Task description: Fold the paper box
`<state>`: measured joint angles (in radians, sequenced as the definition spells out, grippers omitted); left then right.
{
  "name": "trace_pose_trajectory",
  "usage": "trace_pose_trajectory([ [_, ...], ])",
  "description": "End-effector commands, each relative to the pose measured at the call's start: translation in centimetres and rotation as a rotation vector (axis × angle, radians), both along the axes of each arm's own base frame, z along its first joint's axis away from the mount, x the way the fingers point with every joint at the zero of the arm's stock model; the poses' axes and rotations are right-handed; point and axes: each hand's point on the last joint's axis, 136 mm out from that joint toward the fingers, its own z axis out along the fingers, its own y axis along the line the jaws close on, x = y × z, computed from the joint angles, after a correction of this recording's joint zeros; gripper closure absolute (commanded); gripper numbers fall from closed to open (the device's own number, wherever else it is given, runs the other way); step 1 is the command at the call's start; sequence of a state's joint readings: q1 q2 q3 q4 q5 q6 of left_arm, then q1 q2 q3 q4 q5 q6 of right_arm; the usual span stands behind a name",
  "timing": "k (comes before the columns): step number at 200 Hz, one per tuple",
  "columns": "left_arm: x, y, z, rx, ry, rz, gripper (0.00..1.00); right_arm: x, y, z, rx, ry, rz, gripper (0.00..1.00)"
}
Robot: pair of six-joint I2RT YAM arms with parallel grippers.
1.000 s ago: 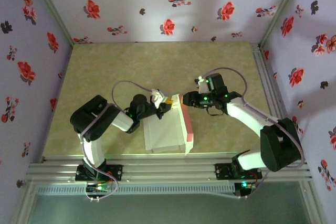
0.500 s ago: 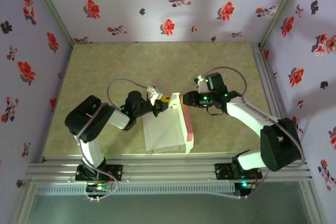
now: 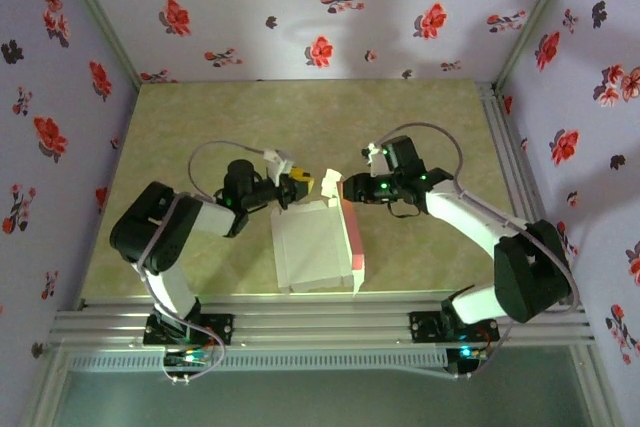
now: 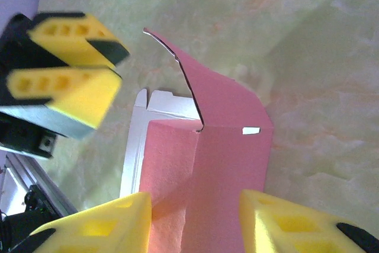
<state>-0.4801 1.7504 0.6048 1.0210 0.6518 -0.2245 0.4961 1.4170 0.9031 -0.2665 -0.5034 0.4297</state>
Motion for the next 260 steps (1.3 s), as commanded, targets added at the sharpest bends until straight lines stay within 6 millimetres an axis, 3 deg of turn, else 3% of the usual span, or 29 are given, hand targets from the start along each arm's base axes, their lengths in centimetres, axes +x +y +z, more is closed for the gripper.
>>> trace_pose_trajectory([
  [1, 0.6, 0.4, 1.4, 0.005, 0.045, -0.025, 0.69, -0.4, -0.6, -1.6, -0.079, 0.032, 0.0, 0.57],
  [74, 5.0, -0.6, -0.6, 0.163, 0.191, -0.04, 0.62, -0.5, -0.3, -1.6, -0.086, 0.029, 0.008, 0.57],
  [116, 5.8, -2.1, -1.9, 0.191, 0.248, -0.129, 0.61, -0.5, -0.3, -1.6, -0.09, 0.029, 0.011, 0.57],
  [175, 2.8, -3.5, -2.1, 0.199, 0.231, -0.291, 0.61, -0.4, -0.2, -1.7, -0.091, 0.028, 0.012, 0.58],
  [260, -0.5, -3.7, -0.9, 0.135, 0.223, -0.416, 0.6, -0.3, -0.3, -1.7, -0.097, 0.029, 0.008, 0.59],
])
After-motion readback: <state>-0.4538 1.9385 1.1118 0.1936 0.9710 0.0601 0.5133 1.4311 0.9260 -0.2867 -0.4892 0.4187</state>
